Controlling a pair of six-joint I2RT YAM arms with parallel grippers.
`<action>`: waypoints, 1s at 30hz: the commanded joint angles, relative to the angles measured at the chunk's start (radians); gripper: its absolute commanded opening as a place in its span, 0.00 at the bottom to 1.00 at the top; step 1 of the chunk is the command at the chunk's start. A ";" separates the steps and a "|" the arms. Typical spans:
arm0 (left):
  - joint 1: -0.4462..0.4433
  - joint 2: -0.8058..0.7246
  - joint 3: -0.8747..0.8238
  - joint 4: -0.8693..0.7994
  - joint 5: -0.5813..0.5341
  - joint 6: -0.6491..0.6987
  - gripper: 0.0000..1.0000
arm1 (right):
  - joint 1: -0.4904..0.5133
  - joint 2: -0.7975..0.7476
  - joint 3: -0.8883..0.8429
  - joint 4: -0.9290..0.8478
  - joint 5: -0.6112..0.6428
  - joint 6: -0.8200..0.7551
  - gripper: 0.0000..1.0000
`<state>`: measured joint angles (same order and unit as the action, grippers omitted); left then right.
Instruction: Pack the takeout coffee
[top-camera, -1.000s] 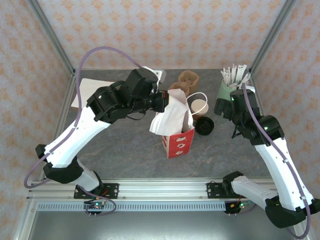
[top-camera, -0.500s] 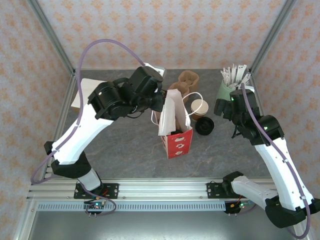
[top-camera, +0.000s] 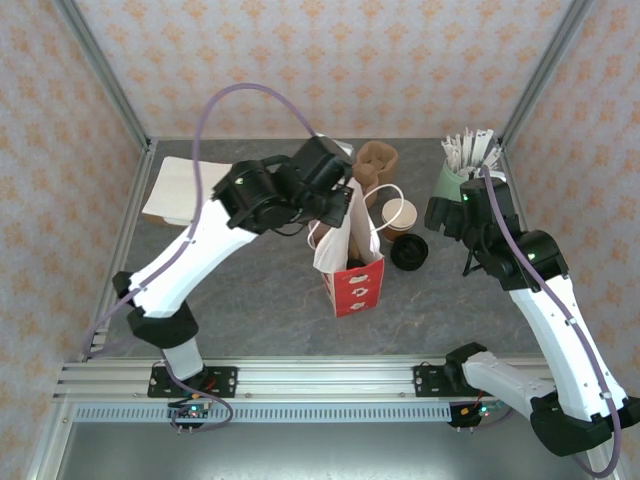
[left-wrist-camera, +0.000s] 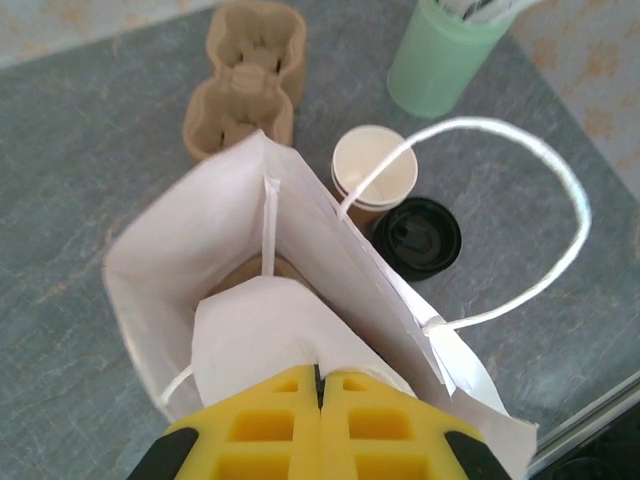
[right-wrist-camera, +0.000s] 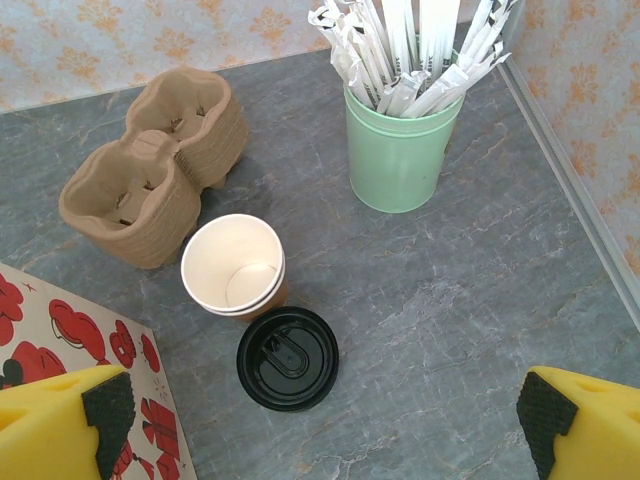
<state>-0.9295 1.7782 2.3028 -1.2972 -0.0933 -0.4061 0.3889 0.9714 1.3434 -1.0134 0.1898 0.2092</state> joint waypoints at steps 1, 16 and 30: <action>-0.005 0.036 0.015 0.009 0.055 0.021 0.00 | -0.006 -0.010 0.000 -0.019 0.009 -0.006 0.99; 0.029 0.060 0.045 0.021 0.051 0.038 0.37 | -0.006 -0.008 0.003 -0.037 0.014 -0.020 0.99; 0.230 -0.324 -0.132 0.251 -0.009 0.093 0.85 | -0.085 0.090 0.243 -0.090 -0.003 -0.126 0.99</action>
<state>-0.7361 1.5730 2.2421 -1.1461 0.0109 -0.3569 0.3435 1.0466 1.5196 -1.0740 0.1867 0.1352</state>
